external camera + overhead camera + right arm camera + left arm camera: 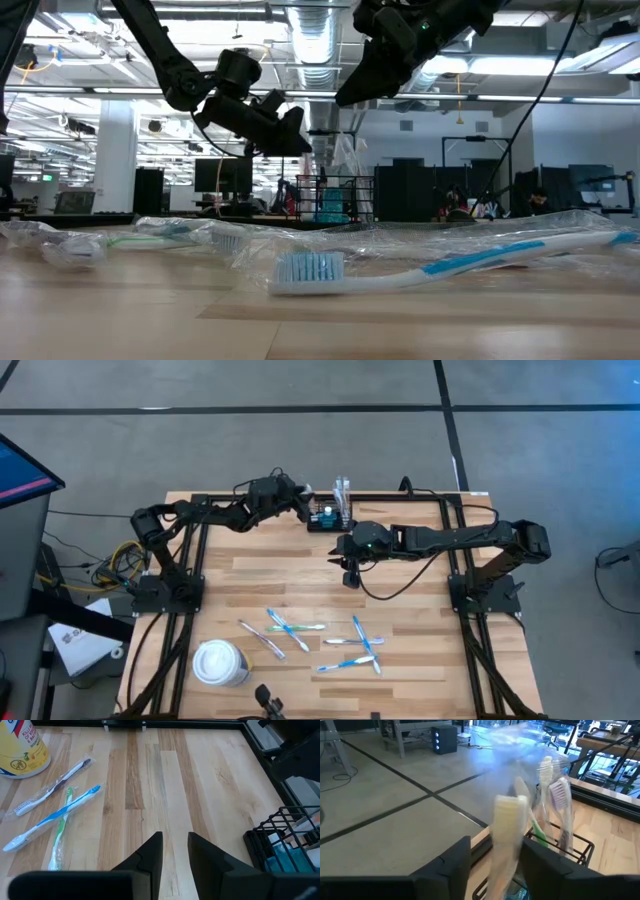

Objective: Pick & Place toothbrushing station
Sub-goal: Put the toothbrush into the mesh organizer, then put the blue toothbrush into the mesh organizer

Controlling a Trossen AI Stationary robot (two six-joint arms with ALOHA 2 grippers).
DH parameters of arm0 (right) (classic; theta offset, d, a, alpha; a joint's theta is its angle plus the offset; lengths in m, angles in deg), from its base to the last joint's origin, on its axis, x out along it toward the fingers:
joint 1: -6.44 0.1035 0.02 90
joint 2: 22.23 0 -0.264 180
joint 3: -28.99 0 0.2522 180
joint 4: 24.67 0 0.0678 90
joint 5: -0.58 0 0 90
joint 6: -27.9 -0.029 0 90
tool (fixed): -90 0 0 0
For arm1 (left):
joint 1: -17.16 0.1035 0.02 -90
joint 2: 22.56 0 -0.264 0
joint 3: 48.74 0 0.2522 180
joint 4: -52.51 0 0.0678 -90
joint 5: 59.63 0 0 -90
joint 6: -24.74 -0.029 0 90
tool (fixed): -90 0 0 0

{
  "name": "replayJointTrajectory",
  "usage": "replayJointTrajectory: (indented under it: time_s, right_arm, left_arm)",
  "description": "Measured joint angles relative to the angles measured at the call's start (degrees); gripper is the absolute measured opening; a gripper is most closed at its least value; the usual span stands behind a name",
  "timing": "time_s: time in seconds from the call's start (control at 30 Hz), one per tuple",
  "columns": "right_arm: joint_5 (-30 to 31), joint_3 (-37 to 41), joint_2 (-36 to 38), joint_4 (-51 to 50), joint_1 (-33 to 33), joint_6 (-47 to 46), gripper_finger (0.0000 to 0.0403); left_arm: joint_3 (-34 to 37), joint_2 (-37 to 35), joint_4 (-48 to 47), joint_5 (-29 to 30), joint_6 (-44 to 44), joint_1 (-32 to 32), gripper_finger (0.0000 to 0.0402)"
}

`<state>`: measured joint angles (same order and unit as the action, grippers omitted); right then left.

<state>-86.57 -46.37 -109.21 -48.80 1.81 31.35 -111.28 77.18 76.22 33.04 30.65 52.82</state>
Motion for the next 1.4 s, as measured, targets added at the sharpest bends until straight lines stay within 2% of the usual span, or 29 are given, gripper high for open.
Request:
replayJointTrajectory:
  time_s: [0.17, 0.37, 0.6, 0.87, 0.97, 1.07, 1.4]
  right_arm:
    - [0.0, 0.0, 0.0, 0.0, 0.0, 0.0, 0.0082]
    - [0.0, 0.0, 0.0, -0.18, 0.0, 0.0, 0.0082]
    - [0.0, 0.0, 0.0, -0.46, 0.0, 0.02, 0.0082]
    - [0.01, 0.0, 0.0, -0.37, 0.02, 0.0, 0.0082]
    - [0.0, 0.0, 0.0, -0.35, 0.01, 0.0, 0.0082]
    - [0.0, 0.0, 0.0, -0.35, 0.04, 0.0, 0.0082]
    - [0.0, 0.0, 0.0, -0.37, 0.04, -0.02, 0.0082]
  left_arm:
    - [0.0, -0.15, -0.05, 0.0, -0.04, 0.0, 0.0194]
    - [0.0, -2.15, -0.17, 0.35, -0.08, 0.0, 0.0217]
    - [-0.04, -9.97, -3.74, 0.35, -3.08, -0.09, 0.0223]
    - [0.0, -17.65, -16.35, 0.33, -3.08, -1.46, 0.022]
    - [0.04, -19.99, -21.14, -2.21, -3.56, -2.89, 0.0218]
    - [0.04, -22.94, -26.19, -4.24, -5.71, -4.56, 0.0218]
    - [0.21, -31.85, -41.61, -4.46, -7.0, -12.79, 0.0218]
